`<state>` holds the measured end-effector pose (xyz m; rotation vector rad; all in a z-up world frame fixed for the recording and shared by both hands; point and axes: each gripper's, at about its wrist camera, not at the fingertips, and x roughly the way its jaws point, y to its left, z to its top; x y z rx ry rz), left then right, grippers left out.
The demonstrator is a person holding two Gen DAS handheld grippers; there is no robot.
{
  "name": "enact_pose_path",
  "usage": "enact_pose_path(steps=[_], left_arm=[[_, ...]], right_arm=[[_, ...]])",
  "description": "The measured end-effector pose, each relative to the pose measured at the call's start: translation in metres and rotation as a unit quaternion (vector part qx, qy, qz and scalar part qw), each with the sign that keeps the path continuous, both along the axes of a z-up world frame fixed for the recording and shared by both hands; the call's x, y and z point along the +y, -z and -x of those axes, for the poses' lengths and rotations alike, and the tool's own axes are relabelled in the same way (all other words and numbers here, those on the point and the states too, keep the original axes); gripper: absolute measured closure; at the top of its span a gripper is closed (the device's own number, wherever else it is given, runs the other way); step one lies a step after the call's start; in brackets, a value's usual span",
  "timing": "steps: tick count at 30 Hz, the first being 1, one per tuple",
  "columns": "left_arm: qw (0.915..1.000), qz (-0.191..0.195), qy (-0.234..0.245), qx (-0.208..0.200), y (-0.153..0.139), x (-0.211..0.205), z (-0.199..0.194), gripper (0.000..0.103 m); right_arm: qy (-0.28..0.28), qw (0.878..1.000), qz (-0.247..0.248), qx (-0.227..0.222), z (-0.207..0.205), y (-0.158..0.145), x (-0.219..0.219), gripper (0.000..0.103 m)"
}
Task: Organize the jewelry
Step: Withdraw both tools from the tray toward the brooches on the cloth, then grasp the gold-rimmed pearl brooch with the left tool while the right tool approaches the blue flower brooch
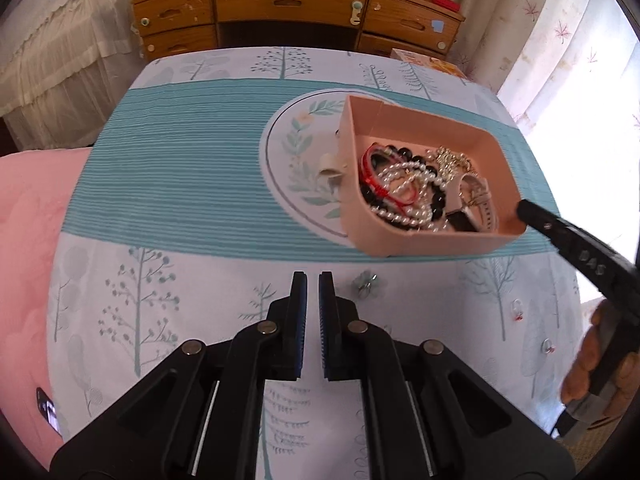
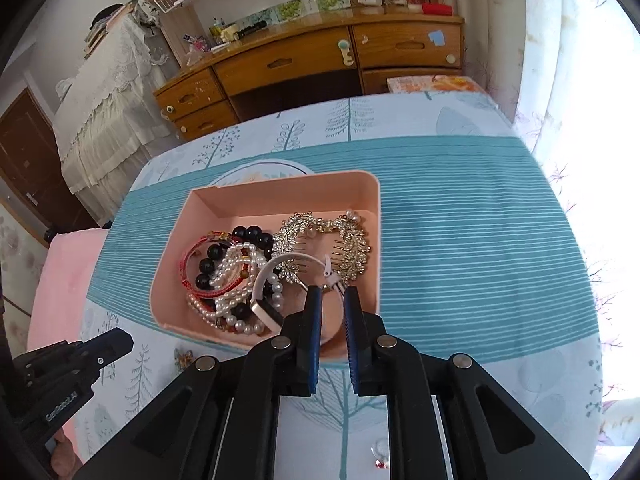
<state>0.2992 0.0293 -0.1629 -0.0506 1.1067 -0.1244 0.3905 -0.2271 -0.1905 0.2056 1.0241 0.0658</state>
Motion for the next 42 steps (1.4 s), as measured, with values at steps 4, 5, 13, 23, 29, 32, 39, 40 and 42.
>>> enact_pose_path(steps=[4, 5, 13, 23, 29, 32, 39, 40, 42], left_arm=[[0.9998, -0.009, -0.001, -0.018, -0.002, 0.001, 0.023, 0.1], [0.9996, -0.016, -0.002, -0.024, -0.004, 0.0, 0.03, 0.1], [0.9985, -0.01, 0.029, -0.046, -0.016, -0.012, 0.083, 0.099], [0.9957, 0.021, 0.088, -0.023, 0.011, -0.037, 0.15, 0.099], [0.9893, 0.065, 0.131, 0.005, 0.032, -0.048, 0.179, 0.098], [0.9883, 0.071, 0.135, 0.007, 0.037, -0.05, 0.188, 0.075], [0.9844, 0.066, 0.162, -0.019, 0.03, -0.064, 0.197, 0.052], [0.984, 0.061, 0.166, -0.02, 0.03, -0.067, 0.196, 0.052], [0.9839, 0.05, 0.169, -0.026, 0.032, -0.072, 0.197, 0.052]], right_arm=[[-0.003, 1.0, 0.0, -0.02, 0.029, -0.012, -0.002, 0.092], [-0.005, 1.0, -0.003, -0.023, 0.036, -0.015, -0.003, 0.092], [-0.016, 0.999, -0.009, -0.051, 0.118, -0.033, -0.005, 0.092], [-0.005, 0.998, -0.022, -0.054, 0.214, -0.029, -0.026, 0.091], [0.003, 0.999, -0.027, -0.031, 0.25, -0.003, -0.035, 0.091], [-0.007, 0.999, -0.031, -0.024, 0.264, 0.007, -0.033, 0.09], [-0.043, 0.999, -0.012, -0.028, 0.282, 0.019, -0.01, 0.08], [-0.047, 0.998, -0.012, -0.029, 0.283, 0.02, -0.008, 0.08], [-0.05, 0.998, -0.014, -0.03, 0.285, 0.022, -0.004, 0.08]])
